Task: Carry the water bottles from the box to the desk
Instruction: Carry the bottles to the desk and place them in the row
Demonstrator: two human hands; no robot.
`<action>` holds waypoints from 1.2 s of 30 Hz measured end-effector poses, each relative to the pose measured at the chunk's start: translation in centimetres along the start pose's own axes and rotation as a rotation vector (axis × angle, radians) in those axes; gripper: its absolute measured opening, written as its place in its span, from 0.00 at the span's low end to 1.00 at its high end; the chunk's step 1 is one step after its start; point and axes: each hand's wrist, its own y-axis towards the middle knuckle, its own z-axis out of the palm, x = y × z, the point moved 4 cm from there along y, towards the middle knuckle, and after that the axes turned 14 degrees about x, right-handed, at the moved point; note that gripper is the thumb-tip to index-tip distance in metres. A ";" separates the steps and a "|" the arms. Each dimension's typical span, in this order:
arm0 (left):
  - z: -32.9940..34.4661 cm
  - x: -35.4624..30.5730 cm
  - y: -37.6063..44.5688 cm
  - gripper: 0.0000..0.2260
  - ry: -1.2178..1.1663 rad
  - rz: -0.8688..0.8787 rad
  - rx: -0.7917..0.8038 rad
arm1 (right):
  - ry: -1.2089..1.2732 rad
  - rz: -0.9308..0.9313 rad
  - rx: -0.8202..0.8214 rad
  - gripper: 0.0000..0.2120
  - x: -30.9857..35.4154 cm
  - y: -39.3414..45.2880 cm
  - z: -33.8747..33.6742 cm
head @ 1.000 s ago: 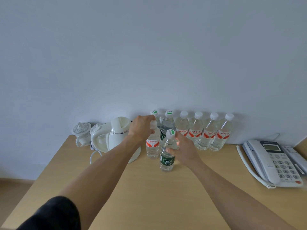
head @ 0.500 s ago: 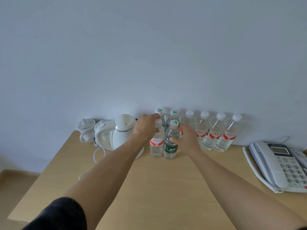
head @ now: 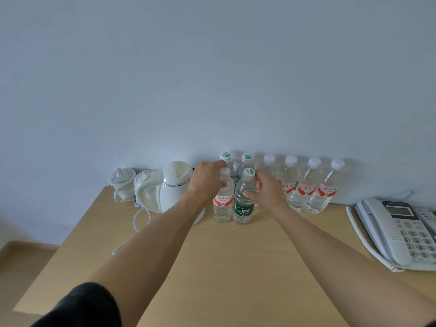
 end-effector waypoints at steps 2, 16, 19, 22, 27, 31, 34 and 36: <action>0.0 -0.1 0.0 0.21 -0.004 0.005 0.003 | -0.003 -0.004 -0.025 0.19 0.1 -0.1 0.0; -0.4 -0.3 -0.1 0.20 -0.063 -0.010 0.005 | -0.014 0.008 0.045 0.26 0.0 0.6 -0.2; -0.5 -0.5 0.0 0.19 -0.055 -0.015 0.016 | -0.014 -0.002 0.045 0.25 0.0 0.5 -0.3; -0.6 -0.5 -0.1 0.19 -0.054 -0.010 0.025 | -0.025 -0.009 0.036 0.24 0.3 0.3 -0.3; -0.5 -0.4 -0.1 0.19 -0.070 -0.011 0.009 | -0.027 -0.017 0.025 0.23 0.5 0.0 -0.3; -0.4 -0.3 -0.1 0.18 -0.067 -0.015 0.004 | -0.014 0.003 0.014 0.21 0.3 -0.1 -0.2; -0.5 -0.3 -0.1 0.20 -0.060 -0.019 0.010 | -0.019 0.013 0.016 0.20 0.3 -0.1 -0.2; -0.6 -0.3 -0.2 0.21 -0.057 -0.019 0.013 | -0.029 0.028 0.021 0.21 0.4 -0.1 -0.3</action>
